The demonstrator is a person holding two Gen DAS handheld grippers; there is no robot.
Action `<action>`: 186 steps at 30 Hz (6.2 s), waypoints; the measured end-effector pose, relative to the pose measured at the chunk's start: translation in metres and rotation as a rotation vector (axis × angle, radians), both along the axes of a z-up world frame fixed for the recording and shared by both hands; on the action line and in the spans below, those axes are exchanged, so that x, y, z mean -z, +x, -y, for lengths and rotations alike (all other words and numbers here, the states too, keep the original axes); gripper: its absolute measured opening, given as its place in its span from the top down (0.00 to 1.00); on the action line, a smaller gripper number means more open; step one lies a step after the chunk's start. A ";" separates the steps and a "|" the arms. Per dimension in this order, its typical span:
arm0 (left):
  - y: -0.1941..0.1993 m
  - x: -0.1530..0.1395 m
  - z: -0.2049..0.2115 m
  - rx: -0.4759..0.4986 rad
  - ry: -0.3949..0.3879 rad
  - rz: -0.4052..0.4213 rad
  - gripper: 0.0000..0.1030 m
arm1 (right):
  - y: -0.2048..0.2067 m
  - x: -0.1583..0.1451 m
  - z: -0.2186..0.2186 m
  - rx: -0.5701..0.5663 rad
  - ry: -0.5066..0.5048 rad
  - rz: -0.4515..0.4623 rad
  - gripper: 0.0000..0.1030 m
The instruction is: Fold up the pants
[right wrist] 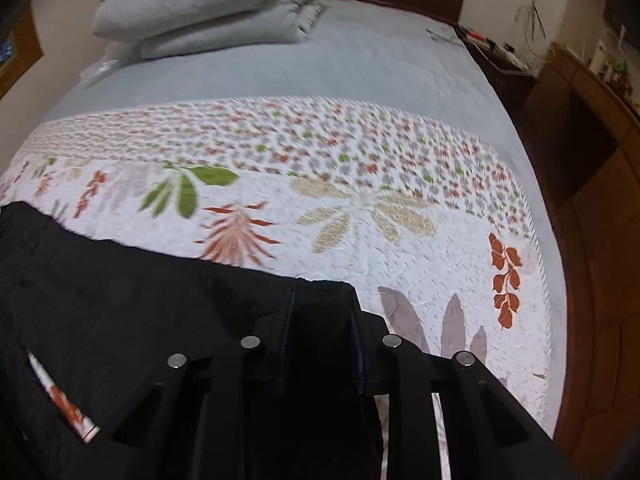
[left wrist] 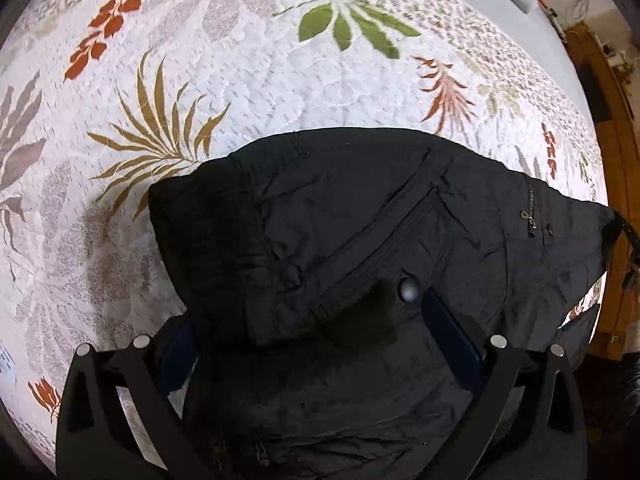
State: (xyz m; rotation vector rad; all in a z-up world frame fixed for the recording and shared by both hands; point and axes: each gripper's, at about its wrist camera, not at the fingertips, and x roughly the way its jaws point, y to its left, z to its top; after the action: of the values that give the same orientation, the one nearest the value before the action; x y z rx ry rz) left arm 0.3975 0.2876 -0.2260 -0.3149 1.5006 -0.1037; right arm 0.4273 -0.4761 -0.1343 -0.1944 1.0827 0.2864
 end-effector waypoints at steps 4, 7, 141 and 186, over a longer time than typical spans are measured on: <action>-0.008 -0.012 -0.002 0.015 0.000 0.038 0.06 | -0.034 -0.034 -0.009 -0.050 0.024 0.058 0.81; -0.015 -0.019 -0.003 0.002 0.002 0.071 0.14 | -0.067 -0.063 -0.015 -0.084 0.049 0.103 0.83; -0.035 -0.089 0.131 0.987 0.271 0.356 0.91 | -0.203 -0.035 -0.515 -1.031 0.152 -0.005 0.87; -0.311 -0.142 0.112 0.454 -0.110 0.652 0.28 | -0.421 0.049 -0.504 -1.152 0.175 -0.093 0.86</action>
State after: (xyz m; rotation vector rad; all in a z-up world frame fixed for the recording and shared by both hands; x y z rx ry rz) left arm 0.0867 0.1761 -0.0845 -0.0096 0.8940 -0.5950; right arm 0.0066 0.0275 -0.1832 -0.6451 0.9294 1.4237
